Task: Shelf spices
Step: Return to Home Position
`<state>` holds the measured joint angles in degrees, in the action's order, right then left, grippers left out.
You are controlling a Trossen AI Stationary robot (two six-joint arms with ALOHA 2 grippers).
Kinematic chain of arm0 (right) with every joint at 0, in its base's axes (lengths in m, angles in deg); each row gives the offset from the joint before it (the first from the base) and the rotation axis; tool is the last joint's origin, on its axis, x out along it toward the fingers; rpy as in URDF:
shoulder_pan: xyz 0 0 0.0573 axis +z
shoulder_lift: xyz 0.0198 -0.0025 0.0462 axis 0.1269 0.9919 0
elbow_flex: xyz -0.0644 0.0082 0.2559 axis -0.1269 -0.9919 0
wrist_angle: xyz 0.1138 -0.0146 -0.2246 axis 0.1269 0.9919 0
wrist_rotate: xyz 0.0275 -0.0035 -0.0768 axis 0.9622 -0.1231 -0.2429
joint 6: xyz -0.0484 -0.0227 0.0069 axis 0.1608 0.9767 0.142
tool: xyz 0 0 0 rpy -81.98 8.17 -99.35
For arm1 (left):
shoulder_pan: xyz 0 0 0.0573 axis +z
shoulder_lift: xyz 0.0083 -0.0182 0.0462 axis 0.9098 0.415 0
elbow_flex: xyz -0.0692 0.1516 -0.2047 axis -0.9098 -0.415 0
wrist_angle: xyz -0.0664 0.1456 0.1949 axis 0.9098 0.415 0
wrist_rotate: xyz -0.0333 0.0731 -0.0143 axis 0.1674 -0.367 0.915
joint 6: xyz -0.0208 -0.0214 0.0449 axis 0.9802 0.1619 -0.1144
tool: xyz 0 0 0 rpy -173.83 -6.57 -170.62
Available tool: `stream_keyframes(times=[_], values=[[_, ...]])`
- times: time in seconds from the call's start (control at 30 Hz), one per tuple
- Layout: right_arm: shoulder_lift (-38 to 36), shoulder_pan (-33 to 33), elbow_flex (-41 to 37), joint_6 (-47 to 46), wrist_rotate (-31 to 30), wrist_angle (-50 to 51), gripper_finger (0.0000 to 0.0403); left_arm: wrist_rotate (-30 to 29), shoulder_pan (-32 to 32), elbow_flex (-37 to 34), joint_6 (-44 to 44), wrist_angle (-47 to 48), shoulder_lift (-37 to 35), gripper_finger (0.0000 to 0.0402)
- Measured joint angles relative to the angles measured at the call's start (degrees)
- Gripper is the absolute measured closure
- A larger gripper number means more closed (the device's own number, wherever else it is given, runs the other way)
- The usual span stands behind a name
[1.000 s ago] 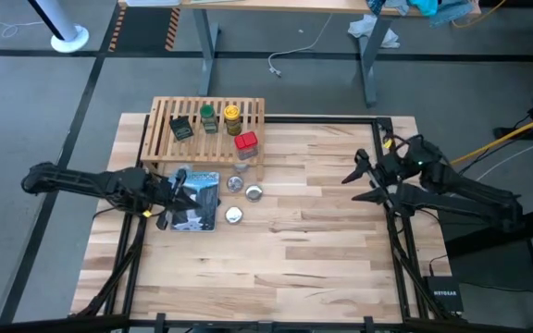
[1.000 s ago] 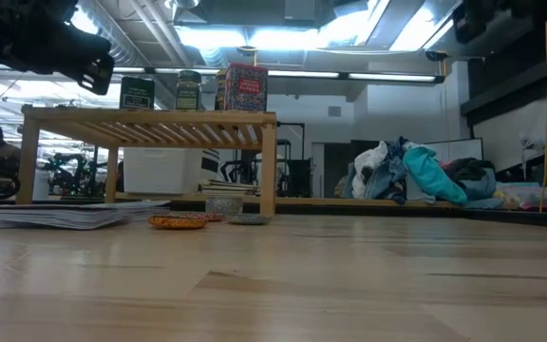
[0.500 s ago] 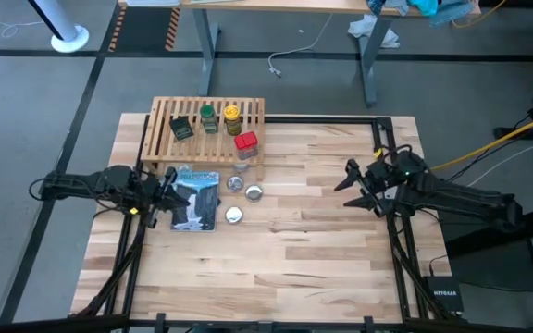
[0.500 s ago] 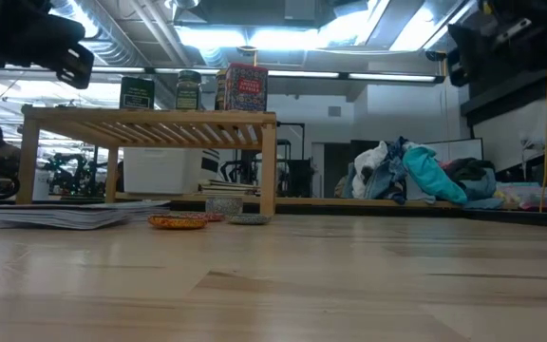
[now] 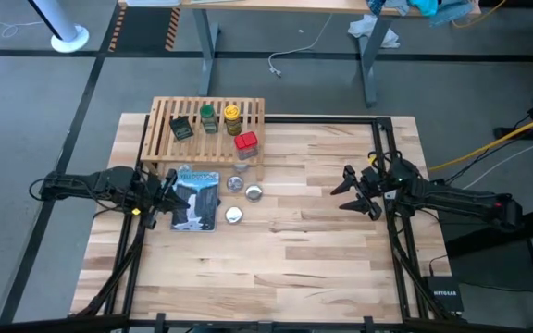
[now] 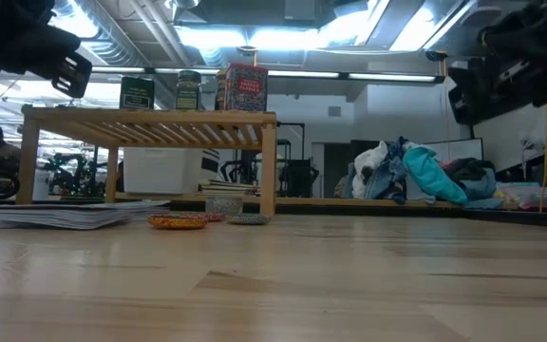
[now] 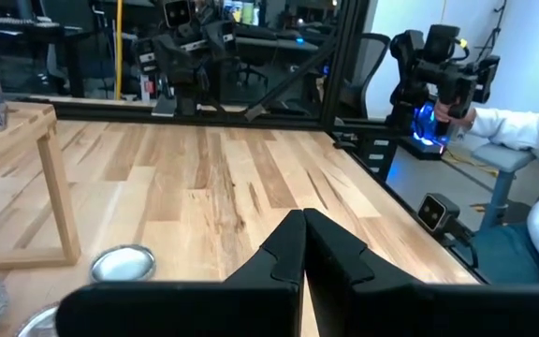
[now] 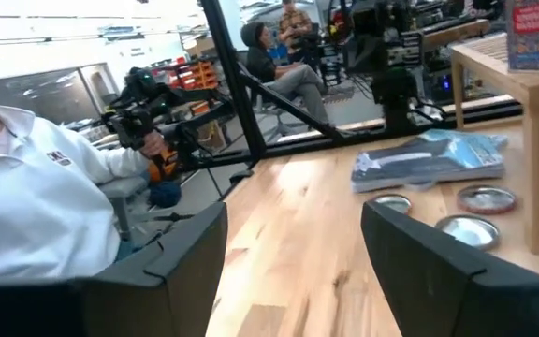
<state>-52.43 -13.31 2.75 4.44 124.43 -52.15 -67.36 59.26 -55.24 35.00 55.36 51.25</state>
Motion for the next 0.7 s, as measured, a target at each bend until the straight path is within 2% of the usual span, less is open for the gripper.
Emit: stream_keyframes(times=[0.23, 0.57, 0.7], values=[[0.0, 0.0, -1.1, 0.0, -1.9, -1.1, 0.0149, 0.3, 0.0, 0.0, 0.1, 0.2, 0.0, 0.0401], [0.0, 0.0, -1.2, 0.0, -4.1, 7.1, 0.0149, 0.7, 0.0, 0.0, 0.2, 1.5, 0.0, 0.0401], [0.0, 0.0, -1.3, 0.0, -4.9, 9.8, 0.0149, 0.6, 0.0, 0.0, 2.8, 3.5, 0.0, 0.0401]])
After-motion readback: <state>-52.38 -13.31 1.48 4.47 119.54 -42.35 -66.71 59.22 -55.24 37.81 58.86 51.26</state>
